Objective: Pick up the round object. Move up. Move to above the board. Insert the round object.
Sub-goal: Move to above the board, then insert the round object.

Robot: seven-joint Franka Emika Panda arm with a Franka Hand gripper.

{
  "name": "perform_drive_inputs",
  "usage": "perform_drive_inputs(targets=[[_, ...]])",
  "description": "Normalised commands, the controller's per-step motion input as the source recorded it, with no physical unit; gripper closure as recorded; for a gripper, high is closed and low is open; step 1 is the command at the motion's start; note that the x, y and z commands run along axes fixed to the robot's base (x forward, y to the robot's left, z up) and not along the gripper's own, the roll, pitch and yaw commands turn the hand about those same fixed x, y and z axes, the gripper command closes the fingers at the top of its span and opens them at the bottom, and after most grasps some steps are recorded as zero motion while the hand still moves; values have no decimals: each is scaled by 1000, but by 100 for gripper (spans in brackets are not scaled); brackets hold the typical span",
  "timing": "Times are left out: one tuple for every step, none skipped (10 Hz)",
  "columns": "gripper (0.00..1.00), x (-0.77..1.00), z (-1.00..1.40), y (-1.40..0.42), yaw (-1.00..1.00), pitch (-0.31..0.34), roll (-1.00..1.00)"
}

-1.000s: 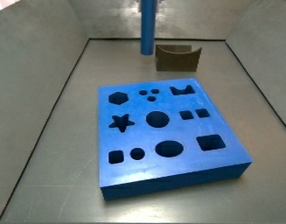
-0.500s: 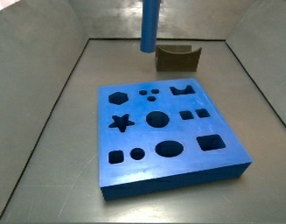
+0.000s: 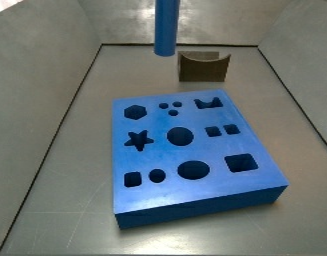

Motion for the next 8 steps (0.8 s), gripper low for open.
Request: perform_drive_inputs(targets=[[100, -117, 615, -1000, 6, 56, -5], [100, -111, 619, -1000, 8, 53, 0], [100, -107, 634, -1000, 9, 54, -6], [100, -63, 454, -701, 4, 48, 4], [100, -24, 286, -438, 7, 52, -10], [100, -7, 158, -228, 0, 57, -6], [100, -4, 122, -169, 2, 60, 0], [100, 0, 0, 0, 0, 20, 134]])
